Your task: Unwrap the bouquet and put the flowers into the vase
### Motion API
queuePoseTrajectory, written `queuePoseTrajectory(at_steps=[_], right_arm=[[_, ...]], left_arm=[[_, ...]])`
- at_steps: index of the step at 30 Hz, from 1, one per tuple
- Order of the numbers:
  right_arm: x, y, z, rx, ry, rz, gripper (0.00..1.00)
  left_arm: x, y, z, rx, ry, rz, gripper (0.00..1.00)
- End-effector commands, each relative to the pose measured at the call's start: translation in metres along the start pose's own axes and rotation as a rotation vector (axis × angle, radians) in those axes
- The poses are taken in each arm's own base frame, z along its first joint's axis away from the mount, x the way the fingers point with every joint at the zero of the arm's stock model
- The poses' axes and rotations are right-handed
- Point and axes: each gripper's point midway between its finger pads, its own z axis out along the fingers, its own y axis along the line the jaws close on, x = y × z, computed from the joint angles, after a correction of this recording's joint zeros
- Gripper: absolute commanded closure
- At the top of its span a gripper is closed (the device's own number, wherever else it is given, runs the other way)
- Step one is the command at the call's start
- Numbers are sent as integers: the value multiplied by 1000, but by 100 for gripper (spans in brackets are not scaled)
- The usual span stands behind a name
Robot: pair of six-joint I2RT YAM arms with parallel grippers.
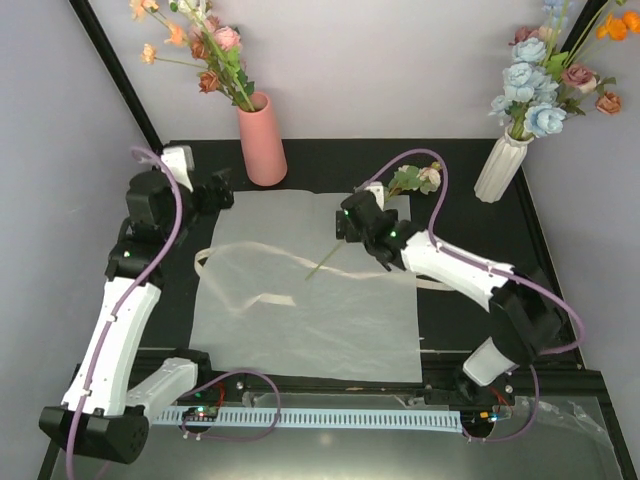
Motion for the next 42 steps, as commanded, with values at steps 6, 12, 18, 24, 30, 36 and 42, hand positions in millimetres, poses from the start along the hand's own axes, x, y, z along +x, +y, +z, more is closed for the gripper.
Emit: queuePoseTrajectory(at_steps=[6,12,18,24,30,36,42], right_arm=[[16,-60,36,339,312,273,0],[21,-67,66,353,417,367,1],[22,-72,93,340,470,409,7],[23,-68,115,353,506,419,20],[33,-71,134,388,548,421,36],[45,-70,148,384,576,427,46],[53,-72,156,398,593,420,58]], left_arm=[[134,27,-16,-17,335,-44,1],[172,42,-25,-65,407,-46,1],[189,42,-32,-37,415,-32,1],[189,34,-33,14,399,-40,1],[192,33,-32,23,406,-39,1],[192,33,-32,23,407,-39,1],[192,33,-32,22,408,-38,1]])
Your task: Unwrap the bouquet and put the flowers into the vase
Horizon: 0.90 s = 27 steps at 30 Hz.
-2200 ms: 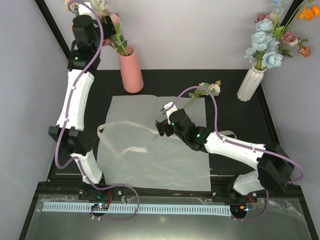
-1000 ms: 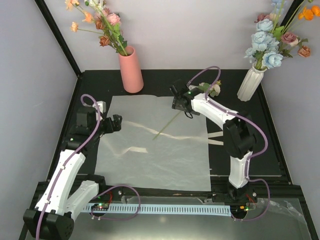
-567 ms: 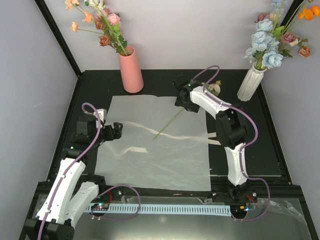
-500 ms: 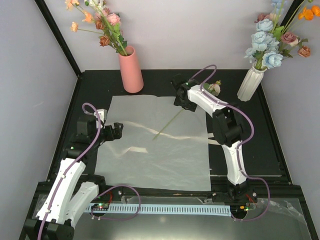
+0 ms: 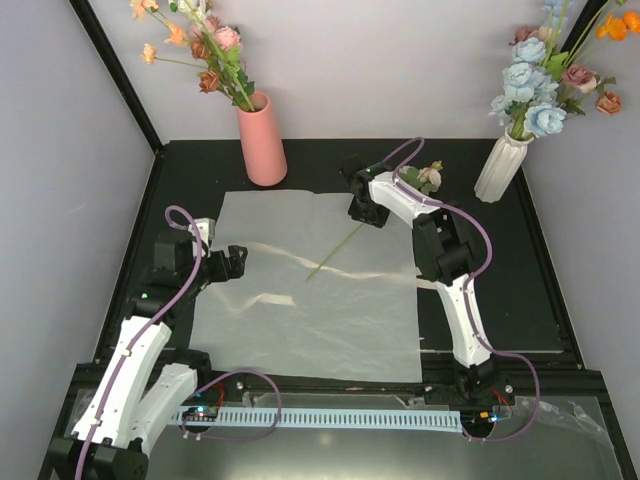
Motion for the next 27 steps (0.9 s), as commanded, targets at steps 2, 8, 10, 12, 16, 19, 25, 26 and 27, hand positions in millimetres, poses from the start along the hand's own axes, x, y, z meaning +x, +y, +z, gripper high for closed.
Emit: queuePoseTrajectory(at_steps=[2,8,10,12,16,19,25,26,27], right_arm=[[-4,2,4,3,5,13,64],[-4,1,8,9,5,9,66],[-3,2,9,6,6,5,66],[-4,3,11,5,3,-2,64],[-3,2,17,13,1,-20,62],[-2,3,21,17,4,-30,63],[-1,1,23,21,7,-40,83],[-1,1,23,20,7,-41,83],[-1,2,22,19,4,-46,85]], left_arm=[[-5,-5,-1,25,-19,15,1],[-4,-5,-1,23,-15,14,1],[-4,-5,-1,23,-16,15,1],[-4,-5,-1,23,-15,14,1],[-3,-5,-1,22,-13,12,1],[-3,-5,0,22,-13,14,1],[-3,-4,0,19,-12,14,1],[-4,-4,0,20,-12,14,1],[-4,-4,0,19,-13,14,1]])
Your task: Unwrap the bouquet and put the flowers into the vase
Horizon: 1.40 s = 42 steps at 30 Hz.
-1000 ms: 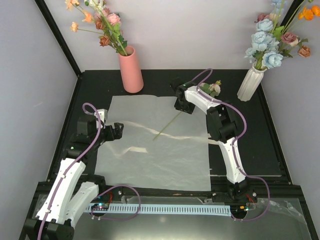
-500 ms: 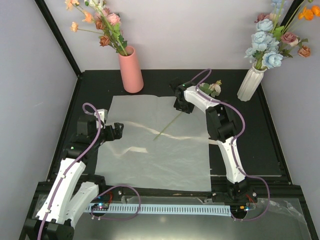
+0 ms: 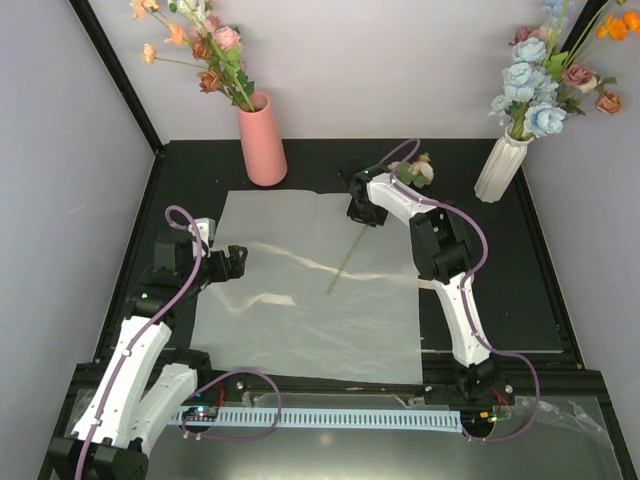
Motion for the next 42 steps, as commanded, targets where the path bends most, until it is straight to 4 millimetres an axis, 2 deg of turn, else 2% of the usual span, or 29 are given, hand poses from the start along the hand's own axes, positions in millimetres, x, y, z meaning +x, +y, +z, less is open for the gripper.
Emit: queuePoseTrajectory(at_steps=[1,7,9,12,18,24,30,36,42], right_arm=[[-1,-5,8,23,3,-15,85],[-8,-5,-6,-5,-30,-28,92],[-9,0,-12,-41,-36,-49,97],[-7,9,-25,-117,-29,-100,99],[9,11,-46,-275,-71,-245,99],[24,-4,-66,-352,-133,-349,99],[38,-9,-78,-423,-161,-407,99],[24,-7,-93,-428,-228,-403,99],[5,9,-136,-532,-326,-415,99]], left_arm=[[-4,-4,1,17,-12,13,1],[-3,-4,2,16,-4,12,1],[-2,-3,3,14,-1,12,1],[-2,-3,3,14,1,11,1],[-2,-3,4,13,5,10,1],[-1,-3,6,13,10,10,1],[-1,-3,7,15,19,8,1],[0,-2,7,11,22,7,1],[0,-1,7,3,20,6,1]])
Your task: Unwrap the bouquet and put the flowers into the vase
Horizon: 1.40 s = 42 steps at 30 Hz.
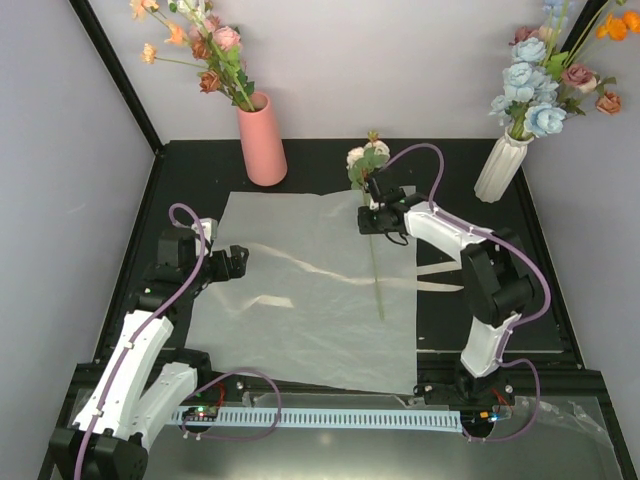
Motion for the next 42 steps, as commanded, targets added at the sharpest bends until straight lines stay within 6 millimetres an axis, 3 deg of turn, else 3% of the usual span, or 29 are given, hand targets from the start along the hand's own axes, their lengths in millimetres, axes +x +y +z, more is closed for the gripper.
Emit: queuePoseTrajectory(at_steps=[1,9,23,27,31,35,42], right_arm=[[-53,27,-45,-112,-185,-43,99],[-71,54,-90,-263,-291,-110,99],[-52,137,-182,-763,-451,-309,98],[-43,153,-204,-824,-506,-373,98],[-34,162,-224,-867,-562,-423,98],[-24,167,-233,-896,-573,-457,98],[-8,177,-247,-933,-589,-522,98]], left_arm=[[-6,-4,-2,15,-19,13,1],[-7,-4,-2,15,-22,15,1],[-36,-22,-31,81,-170,17,1],[-47,-38,-46,162,-233,20,1],[-51,-68,-61,320,-256,89,1],[-50,-104,-79,542,-266,148,1],[-64,-139,-104,739,-327,185,4]])
